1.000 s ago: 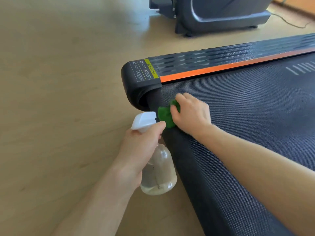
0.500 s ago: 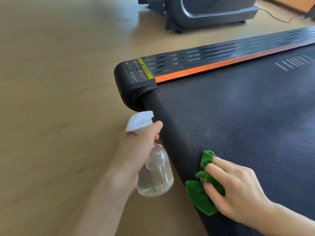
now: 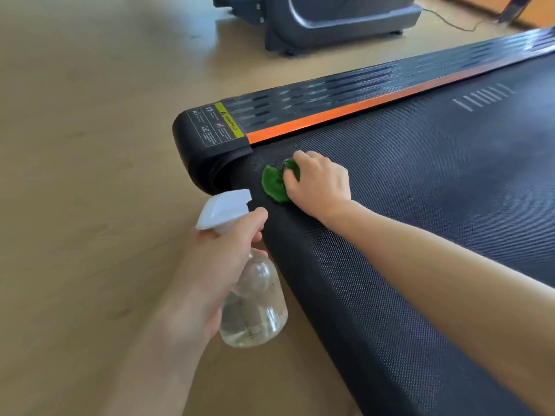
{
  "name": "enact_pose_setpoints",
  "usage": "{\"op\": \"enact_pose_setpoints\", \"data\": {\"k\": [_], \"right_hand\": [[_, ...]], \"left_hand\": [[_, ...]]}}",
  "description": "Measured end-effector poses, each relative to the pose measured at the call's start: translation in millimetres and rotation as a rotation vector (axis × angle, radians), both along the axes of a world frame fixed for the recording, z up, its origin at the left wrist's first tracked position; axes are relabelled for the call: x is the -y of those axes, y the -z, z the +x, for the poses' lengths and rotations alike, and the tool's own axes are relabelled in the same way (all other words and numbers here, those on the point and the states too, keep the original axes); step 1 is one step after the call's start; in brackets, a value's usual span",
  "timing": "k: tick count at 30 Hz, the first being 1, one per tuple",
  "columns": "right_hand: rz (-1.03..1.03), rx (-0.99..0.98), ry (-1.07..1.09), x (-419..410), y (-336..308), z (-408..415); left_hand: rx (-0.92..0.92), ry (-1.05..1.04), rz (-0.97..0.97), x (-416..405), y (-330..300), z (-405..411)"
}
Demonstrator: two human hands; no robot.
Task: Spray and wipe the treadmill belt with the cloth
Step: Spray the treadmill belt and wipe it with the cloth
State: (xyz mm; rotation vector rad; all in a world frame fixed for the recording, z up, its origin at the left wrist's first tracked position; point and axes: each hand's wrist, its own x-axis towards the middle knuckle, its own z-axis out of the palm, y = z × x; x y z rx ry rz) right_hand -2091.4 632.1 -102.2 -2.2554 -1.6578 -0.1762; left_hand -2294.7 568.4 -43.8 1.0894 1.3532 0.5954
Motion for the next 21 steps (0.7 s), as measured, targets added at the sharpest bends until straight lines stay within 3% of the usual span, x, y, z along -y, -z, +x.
{"op": "enact_pose_setpoints", "data": {"k": [7,11,13,17,21], "right_hand": [[-0.010,-0.036,-0.353,203.1,-15.3,-35.8],[-0.042,0.061,-0.605,203.6,-14.6,-21.7],[-0.014,0.051,-0.499,161.4,-10.3,-5.4],[0.019,0.069,-0.020,53.2,-3.5,35.5],[0.011,0.010,0.117,19.6,-0.6,45.0]], "left_hand": [[0.060,0.096,-0.036,5.6,-17.2,8.7],[0.079,0.085,-0.049,4.6,-21.8,12.9],[0.064,0.078,-0.044,3.7,-20.4,12.4],[0.014,0.086,-0.045,-5.4,-18.5,14.0],[0.082,0.189,-0.037,-8.3,-8.8,11.5]]}}
